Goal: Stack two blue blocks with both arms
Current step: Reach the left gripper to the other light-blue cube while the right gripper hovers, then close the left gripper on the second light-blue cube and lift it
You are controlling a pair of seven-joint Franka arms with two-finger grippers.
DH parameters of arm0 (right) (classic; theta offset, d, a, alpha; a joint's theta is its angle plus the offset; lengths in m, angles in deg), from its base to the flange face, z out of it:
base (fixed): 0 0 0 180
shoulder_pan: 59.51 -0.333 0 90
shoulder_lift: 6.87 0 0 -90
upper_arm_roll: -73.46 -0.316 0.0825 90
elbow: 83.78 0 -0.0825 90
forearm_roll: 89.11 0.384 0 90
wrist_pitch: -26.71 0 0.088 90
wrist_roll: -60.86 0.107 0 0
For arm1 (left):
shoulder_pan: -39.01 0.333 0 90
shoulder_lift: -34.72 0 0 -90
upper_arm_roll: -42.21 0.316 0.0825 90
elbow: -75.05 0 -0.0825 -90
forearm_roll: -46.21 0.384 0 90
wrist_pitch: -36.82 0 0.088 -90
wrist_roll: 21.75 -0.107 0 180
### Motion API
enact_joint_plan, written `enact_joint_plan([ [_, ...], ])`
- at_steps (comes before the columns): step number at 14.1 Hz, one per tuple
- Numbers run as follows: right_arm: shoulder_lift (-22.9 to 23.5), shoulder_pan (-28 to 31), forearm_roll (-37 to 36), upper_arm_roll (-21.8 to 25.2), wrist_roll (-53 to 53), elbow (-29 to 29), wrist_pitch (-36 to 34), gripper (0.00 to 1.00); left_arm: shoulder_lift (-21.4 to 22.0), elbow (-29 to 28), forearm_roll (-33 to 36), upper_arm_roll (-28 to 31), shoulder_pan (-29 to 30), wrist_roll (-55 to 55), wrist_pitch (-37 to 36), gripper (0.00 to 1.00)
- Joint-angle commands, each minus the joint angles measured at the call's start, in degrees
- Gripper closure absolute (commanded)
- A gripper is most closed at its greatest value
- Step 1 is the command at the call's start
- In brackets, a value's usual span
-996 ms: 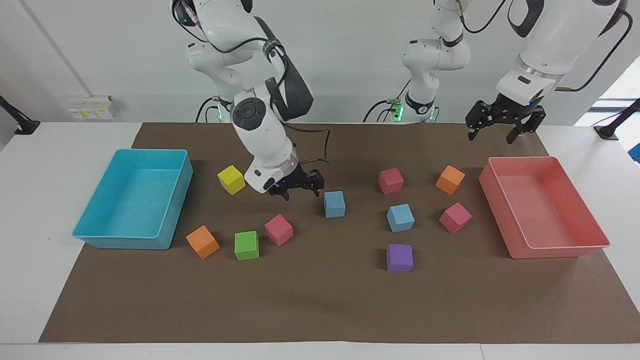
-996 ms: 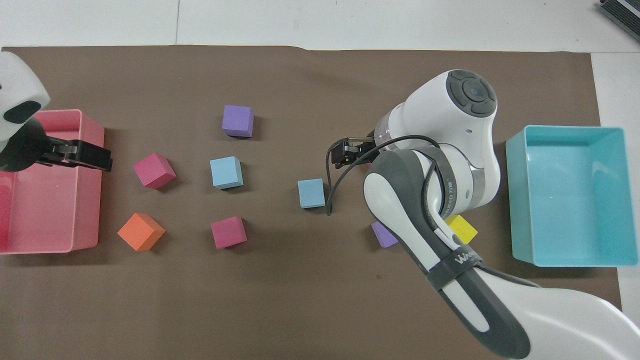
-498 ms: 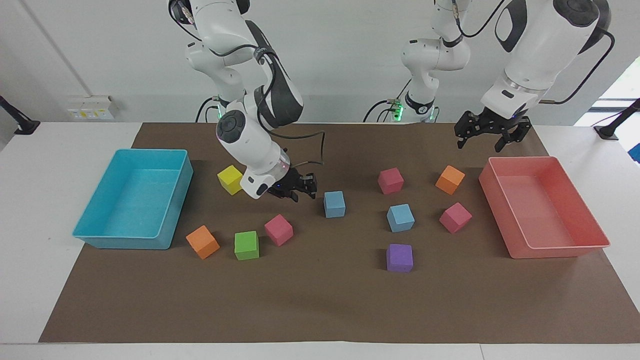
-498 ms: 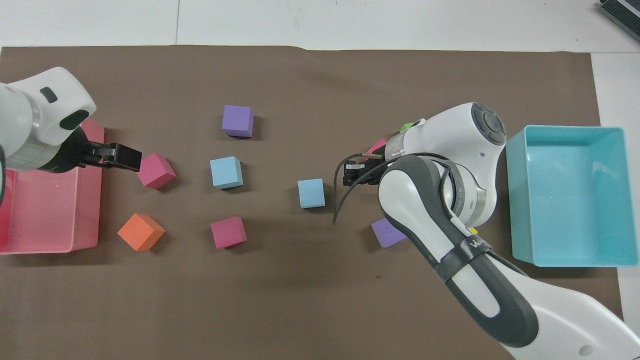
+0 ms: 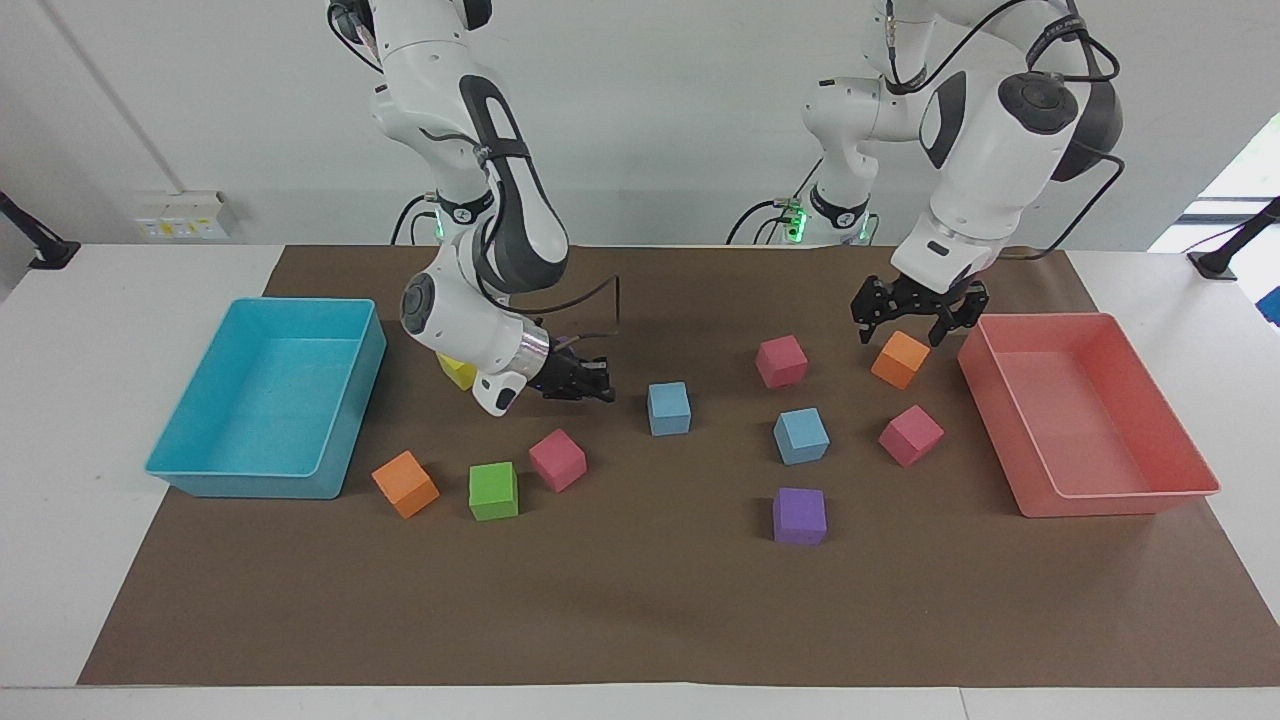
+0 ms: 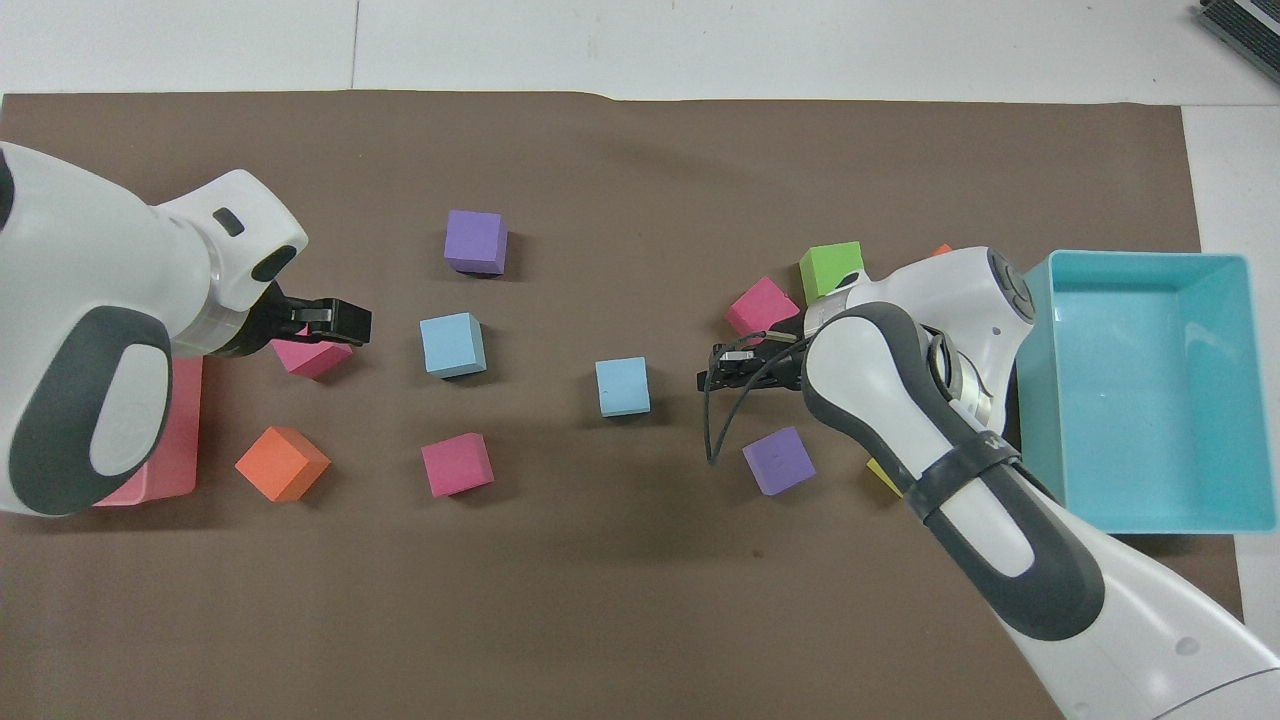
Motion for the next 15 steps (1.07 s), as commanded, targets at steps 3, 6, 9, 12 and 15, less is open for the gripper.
enact_joint_plan([
  [3,0.9,0.7,7.8,-0.7,-4.5,1.7,2.2,1.0,-3.8,-3.7,0.8,-4.9,1.4,6.5,8.6,0.0],
  [6,1.8,1.2,10.8,-0.7,-7.1,2.5,2.2,1.0,-7.5,-4.3,2.2,-7.4,2.5,9.3,12.7,0.0],
  [9,1.8,1.7,11.0,-0.7,-7.3,2.7,2.1,1.0,-9.5,-4.9,5.1,-8.8,2.5,14.3,15.6,0.0],
  [12,2.4,1.0,12.5,-0.8,-7.3,2.6,2.6,1.0,-12.4,-5.1,7.8,-8.8,2.0,17.8,18.5,0.0],
  [15,2.3,0.7,13.0,-0.8,-7.4,2.7,2.6,1.0,-12.8,-5.5,8.0,-8.9,2.5,19.6,20.6,0.0],
])
